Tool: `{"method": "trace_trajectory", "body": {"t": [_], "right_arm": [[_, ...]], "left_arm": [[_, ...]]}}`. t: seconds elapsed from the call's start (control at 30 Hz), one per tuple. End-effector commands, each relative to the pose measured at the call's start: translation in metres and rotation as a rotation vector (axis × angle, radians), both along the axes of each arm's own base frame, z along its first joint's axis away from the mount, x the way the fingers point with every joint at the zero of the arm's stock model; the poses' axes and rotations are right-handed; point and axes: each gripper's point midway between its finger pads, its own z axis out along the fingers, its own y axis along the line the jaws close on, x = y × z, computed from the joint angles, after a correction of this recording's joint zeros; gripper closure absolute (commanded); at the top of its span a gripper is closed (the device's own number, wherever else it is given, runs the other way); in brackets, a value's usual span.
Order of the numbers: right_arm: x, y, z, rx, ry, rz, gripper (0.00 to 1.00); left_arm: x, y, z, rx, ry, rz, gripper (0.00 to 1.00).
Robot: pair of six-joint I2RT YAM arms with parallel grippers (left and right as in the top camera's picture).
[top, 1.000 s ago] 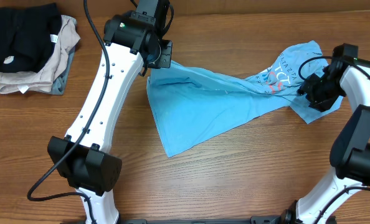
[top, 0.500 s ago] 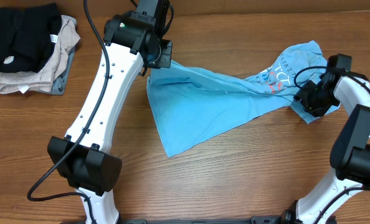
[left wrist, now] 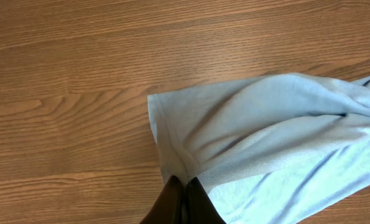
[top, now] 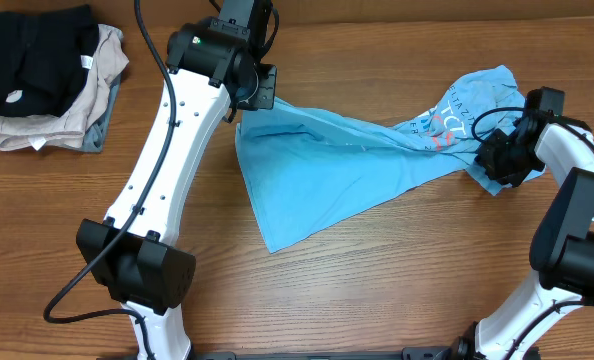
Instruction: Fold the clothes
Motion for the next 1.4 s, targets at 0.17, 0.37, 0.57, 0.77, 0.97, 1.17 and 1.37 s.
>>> {"method": "trace_trajectory", "body": {"t": [0.17,0.37,0.57,0.77,0.97,1.17,1.37], "right_arm": [[0.006,-0.003,0.013,-0.005,-0.032,-0.001,0.60],[0.013,-0.005,0.019,-0.015,-0.055,0.009,0.58],[0.020,-0.007,0.022,-0.027,-0.084,0.021,0.55],[0.022,-0.005,0.022,-0.029,-0.087,0.027,0.60],[0.022,-0.003,0.022,-0.028,-0.086,0.030,0.75],[0.021,-0.003,0.022,-0.026,-0.081,0.032,0.94],[0.021,0.004,0.031,0.006,-0.094,0.047,0.96]], "left_arm": [[0.004,0.005,0.012,0.016,-0.039,-0.007,0.96],[0.004,0.005,0.013,0.014,-0.043,-0.007,0.96],[0.006,0.004,0.013,0.012,-0.050,-0.007,0.96],[0.007,0.004,0.014,0.010,-0.055,-0.006,0.96],[0.008,0.004,0.014,0.010,-0.057,-0.007,0.96],[0.008,0.004,0.014,0.009,-0.058,-0.007,0.96],[0.013,0.007,0.018,0.028,-0.085,0.007,0.96]]}}
